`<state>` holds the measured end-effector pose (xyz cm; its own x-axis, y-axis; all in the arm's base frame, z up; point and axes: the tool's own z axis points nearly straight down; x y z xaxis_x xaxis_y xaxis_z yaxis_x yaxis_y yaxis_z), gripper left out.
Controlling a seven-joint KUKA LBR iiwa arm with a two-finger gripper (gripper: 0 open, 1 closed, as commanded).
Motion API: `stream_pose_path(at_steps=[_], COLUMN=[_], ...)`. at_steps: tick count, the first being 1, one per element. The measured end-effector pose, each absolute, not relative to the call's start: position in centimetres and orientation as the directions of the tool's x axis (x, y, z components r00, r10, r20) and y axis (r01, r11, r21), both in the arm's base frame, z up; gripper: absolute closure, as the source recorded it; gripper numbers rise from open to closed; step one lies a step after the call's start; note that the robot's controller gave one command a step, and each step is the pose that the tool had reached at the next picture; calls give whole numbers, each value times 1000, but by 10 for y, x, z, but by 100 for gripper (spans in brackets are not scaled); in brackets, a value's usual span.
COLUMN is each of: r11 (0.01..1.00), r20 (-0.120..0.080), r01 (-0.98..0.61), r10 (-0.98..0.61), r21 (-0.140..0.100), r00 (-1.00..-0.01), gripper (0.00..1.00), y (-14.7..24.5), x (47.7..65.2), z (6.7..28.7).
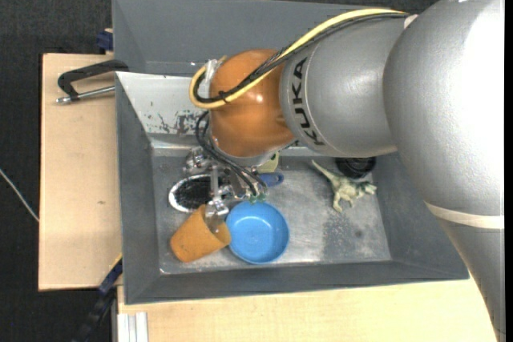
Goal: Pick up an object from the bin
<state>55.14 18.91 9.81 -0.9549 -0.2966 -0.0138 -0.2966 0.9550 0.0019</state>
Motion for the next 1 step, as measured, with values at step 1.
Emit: stream_pose_path(at_steps=[1], r11=[955], r20=[-7], r01=[-297], r10=[-297], r21=[4], r00=[-955], gripper=[100], y=[190], x=[549], z=[98])
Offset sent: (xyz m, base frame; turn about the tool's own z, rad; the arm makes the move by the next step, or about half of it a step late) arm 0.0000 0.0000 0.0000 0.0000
